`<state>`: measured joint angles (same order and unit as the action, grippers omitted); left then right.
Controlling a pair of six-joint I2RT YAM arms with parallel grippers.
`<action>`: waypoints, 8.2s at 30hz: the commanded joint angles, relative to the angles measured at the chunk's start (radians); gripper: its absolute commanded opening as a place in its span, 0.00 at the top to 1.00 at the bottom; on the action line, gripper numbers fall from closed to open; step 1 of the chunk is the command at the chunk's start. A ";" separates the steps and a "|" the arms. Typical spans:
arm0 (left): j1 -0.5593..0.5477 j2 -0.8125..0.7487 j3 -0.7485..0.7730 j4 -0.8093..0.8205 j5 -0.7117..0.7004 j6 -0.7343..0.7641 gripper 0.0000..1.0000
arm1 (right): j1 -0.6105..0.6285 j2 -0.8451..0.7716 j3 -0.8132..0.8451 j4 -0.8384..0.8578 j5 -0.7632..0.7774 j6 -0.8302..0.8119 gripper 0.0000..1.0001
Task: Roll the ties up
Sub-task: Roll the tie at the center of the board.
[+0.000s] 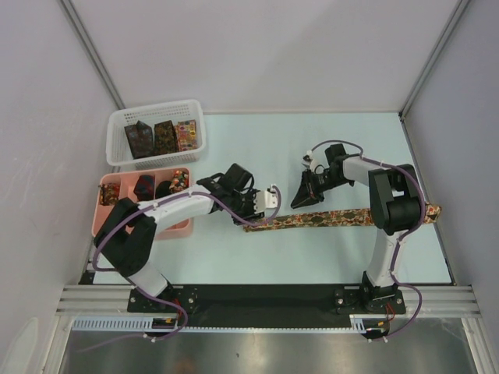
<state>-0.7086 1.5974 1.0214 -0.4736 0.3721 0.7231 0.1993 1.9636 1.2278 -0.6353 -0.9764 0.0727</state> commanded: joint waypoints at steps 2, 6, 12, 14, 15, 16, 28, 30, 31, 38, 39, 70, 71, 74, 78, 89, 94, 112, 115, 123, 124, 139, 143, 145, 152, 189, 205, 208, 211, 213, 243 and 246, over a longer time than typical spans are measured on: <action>-0.055 0.064 0.065 0.087 0.056 -0.079 0.57 | 0.020 -0.063 -0.071 0.195 -0.093 0.180 0.77; -0.068 0.098 0.048 0.130 0.064 -0.093 0.60 | 0.034 -0.048 -0.117 0.261 -0.105 0.242 0.72; -0.068 0.058 -0.023 0.202 0.071 -0.116 0.62 | 0.101 -0.042 -0.134 0.359 -0.100 0.350 0.68; -0.068 0.042 -0.037 0.228 0.079 -0.125 0.62 | 0.129 -0.032 -0.140 0.413 -0.108 0.384 0.65; -0.068 0.039 -0.044 0.233 0.082 -0.134 0.62 | 0.137 -0.029 -0.140 0.424 -0.108 0.404 0.65; -0.068 0.036 -0.047 0.239 0.083 -0.139 0.63 | 0.143 -0.026 -0.142 0.440 -0.111 0.412 0.63; -0.068 0.027 -0.055 0.285 0.084 -0.171 0.64 | 0.222 0.021 -0.177 0.568 -0.110 0.487 0.55; -0.068 0.027 -0.053 0.286 0.082 -0.174 0.65 | 0.229 0.023 -0.185 0.589 -0.114 0.509 0.55; -0.068 0.027 -0.052 0.289 0.079 -0.174 0.65 | 0.236 0.023 -0.191 0.615 -0.117 0.519 0.55; -0.066 0.032 -0.053 0.309 0.080 -0.198 0.65 | 0.269 0.047 -0.200 0.692 -0.123 0.572 0.55; -0.065 0.027 -0.055 0.311 0.082 -0.198 0.65 | 0.269 0.052 -0.200 0.695 -0.127 0.575 0.55; 0.044 -0.094 -0.101 0.202 0.108 -0.153 0.28 | 0.200 0.031 -0.306 0.774 -0.105 0.561 1.00; 0.046 -0.103 -0.119 0.187 0.105 -0.133 0.27 | 0.195 0.032 -0.304 0.749 -0.102 0.550 1.00; 0.046 -0.106 -0.153 0.170 0.102 -0.094 0.23 | 0.189 0.034 -0.306 0.724 -0.091 0.518 1.00; 0.038 -0.048 -0.144 0.188 0.093 -0.106 0.22 | 0.184 0.041 -0.294 0.694 -0.061 0.481 1.00; -0.009 0.042 -0.064 0.154 0.030 -0.082 0.39 | 0.175 0.064 -0.260 0.595 -0.030 0.430 1.00; -0.019 0.036 -0.035 0.162 0.040 -0.105 0.60 | 0.175 0.064 -0.251 0.592 -0.045 0.440 0.96; -0.097 0.213 0.120 0.110 -0.009 -0.160 0.63 | 0.108 -0.032 -0.203 0.356 -0.064 0.311 0.54; -0.097 0.223 0.121 0.108 -0.010 -0.157 0.63 | 0.094 -0.049 -0.202 0.338 -0.062 0.292 0.54; -0.091 0.225 0.115 0.098 0.031 -0.143 0.60 | 0.112 -0.068 -0.172 0.347 -0.013 0.262 0.43; -0.082 0.214 0.114 0.098 0.045 -0.142 0.60 | 0.114 -0.063 -0.166 0.350 0.010 0.256 0.43; -0.026 0.216 0.143 0.067 0.113 -0.157 0.59 | 0.187 -0.005 -0.159 0.459 0.011 0.248 0.48; -0.020 0.207 0.138 0.064 0.105 -0.156 0.58 | 0.184 -0.005 -0.157 0.442 0.005 0.257 0.69; -0.009 0.182 0.121 0.075 0.106 -0.155 0.52 | 0.180 -0.017 -0.162 0.424 -0.010 0.263 0.84; -0.011 0.088 0.032 0.182 0.107 -0.136 0.22 | 0.152 0.000 -0.186 0.370 -0.013 0.250 1.00; -0.123 0.282 0.164 0.059 -0.038 -0.048 0.61 | 0.107 0.008 -0.091 0.206 -0.024 0.164 0.58; -0.106 0.247 0.146 0.050 -0.030 -0.065 0.47 | 0.126 0.066 -0.074 0.151 0.079 0.116 0.99; -0.077 0.196 0.111 0.041 -0.013 -0.053 0.37 | 0.114 0.072 -0.082 0.148 0.114 0.121 1.00; -0.057 0.170 0.086 0.030 -0.013 -0.034 0.34 | 0.112 0.080 -0.083 0.146 0.134 0.122 1.00; -0.055 0.174 0.078 0.029 -0.015 -0.030 0.33 | 0.115 0.092 -0.080 0.143 0.142 0.127 1.00; -0.129 0.332 0.365 0.010 0.041 -0.139 0.58 | 0.137 0.126 -0.060 0.115 0.168 0.111 1.00; -0.140 0.381 0.394 -0.017 0.030 -0.122 0.58 | 0.134 0.121 -0.063 0.118 0.145 0.111 1.00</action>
<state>-0.8307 1.9228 1.3663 -0.4713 0.3988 0.6010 0.3233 2.0541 1.1618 -0.5243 -0.9062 0.2092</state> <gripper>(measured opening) 0.420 0.028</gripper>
